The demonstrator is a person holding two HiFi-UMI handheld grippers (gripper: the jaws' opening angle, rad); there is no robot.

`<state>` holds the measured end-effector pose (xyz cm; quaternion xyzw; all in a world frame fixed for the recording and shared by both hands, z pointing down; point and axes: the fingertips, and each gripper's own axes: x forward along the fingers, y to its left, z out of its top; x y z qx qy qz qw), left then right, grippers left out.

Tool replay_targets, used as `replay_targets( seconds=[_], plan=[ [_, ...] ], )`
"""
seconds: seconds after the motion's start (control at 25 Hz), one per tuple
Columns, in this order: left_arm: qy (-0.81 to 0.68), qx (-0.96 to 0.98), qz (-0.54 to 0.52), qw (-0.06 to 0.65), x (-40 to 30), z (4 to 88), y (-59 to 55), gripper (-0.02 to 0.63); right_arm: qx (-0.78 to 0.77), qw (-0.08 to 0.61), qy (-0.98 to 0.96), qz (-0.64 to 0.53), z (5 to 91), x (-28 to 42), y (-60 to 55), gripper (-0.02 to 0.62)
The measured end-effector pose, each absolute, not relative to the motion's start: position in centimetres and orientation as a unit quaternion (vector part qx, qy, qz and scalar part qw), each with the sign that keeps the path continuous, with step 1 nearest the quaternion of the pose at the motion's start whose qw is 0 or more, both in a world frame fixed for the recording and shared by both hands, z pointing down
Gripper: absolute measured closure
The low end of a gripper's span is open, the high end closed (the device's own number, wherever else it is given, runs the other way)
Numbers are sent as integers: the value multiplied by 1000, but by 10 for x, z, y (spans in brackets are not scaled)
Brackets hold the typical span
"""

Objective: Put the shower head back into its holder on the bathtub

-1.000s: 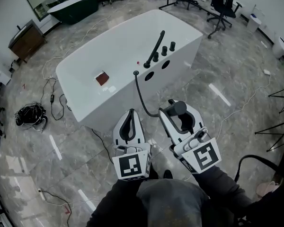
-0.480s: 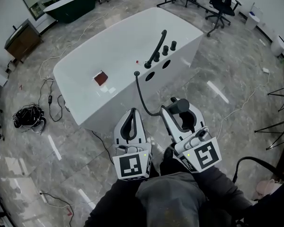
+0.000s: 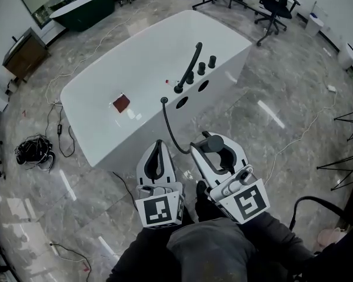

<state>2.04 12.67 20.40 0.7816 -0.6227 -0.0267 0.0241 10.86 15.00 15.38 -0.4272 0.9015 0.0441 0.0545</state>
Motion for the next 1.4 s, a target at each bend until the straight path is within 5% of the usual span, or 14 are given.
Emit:
replay_targets(
  seconds=[1.4],
  plan=[
    [-652,757,-3,39,13,222,-6,603,-388,55,920,32,162,94,5,460]
  ],
)
